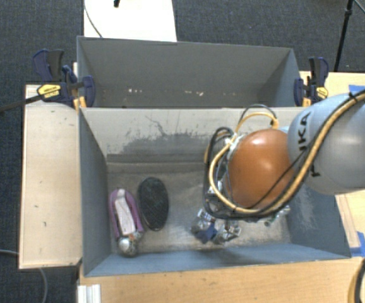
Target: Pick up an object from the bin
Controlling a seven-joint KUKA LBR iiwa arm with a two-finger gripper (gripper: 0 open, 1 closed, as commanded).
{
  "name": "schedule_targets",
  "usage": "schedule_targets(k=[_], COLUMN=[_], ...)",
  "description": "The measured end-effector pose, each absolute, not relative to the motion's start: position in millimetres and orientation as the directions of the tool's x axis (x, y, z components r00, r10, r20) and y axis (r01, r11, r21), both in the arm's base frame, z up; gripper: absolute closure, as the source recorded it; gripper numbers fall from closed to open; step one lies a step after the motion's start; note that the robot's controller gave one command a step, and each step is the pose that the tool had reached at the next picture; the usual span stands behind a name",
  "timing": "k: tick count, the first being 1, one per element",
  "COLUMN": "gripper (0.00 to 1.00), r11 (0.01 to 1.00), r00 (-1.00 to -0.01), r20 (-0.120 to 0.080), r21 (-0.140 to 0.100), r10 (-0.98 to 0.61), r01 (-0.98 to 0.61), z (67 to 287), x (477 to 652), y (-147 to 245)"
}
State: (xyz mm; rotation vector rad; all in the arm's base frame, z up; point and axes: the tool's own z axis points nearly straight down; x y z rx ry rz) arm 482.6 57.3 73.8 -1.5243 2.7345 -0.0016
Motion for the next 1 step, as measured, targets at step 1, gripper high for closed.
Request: schedule_targets(k=[1], gripper=[1.00], r11=[0.513], r00=[-0.513], r20=[-0.007], r21=[-0.008], r10=[-0.858], r01=[-0.858], z=[225.3], x=[494.5], y=[41.2])
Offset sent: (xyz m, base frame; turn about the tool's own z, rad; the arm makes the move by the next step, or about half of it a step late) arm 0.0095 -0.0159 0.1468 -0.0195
